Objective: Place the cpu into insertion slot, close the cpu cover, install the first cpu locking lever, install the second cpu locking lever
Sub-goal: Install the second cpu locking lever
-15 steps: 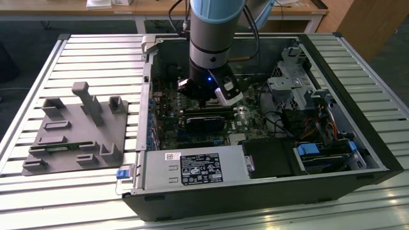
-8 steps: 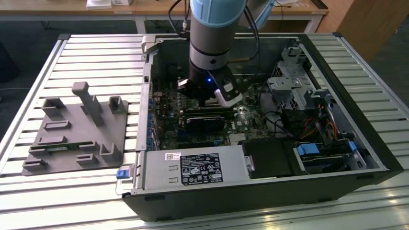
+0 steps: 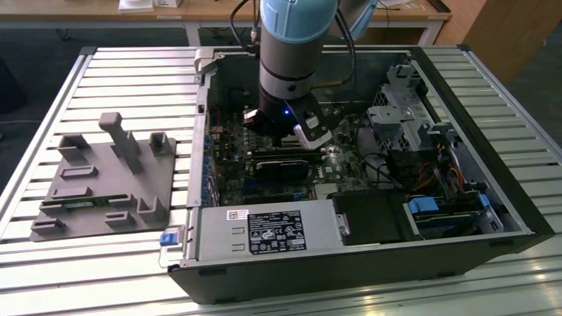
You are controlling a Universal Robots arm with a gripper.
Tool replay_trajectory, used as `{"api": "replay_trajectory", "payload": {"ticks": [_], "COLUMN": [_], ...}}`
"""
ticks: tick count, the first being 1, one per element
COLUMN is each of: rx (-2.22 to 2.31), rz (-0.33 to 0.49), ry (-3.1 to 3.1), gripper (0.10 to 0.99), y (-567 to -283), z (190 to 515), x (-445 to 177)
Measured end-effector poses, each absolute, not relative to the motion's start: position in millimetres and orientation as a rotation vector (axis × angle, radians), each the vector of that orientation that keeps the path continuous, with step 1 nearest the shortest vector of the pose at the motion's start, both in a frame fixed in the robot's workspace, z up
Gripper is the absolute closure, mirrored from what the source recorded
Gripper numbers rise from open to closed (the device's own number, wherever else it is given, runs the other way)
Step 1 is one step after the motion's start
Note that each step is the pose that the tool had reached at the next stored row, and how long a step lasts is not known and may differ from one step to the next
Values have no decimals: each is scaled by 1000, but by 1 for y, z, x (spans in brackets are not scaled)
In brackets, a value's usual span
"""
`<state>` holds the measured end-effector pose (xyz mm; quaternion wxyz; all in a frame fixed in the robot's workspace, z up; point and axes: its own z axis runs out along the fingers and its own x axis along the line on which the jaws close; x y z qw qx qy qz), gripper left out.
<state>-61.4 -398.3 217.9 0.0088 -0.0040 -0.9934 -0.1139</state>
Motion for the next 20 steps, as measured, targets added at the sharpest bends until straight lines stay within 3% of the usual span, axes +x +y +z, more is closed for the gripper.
{"api": "replay_trajectory", "payload": {"ticks": [20], "rx": [-13], "rz": [-378], "ry": [-3101], "gripper": [980], "y": [-400], "z": [216], "x": [-63]}}
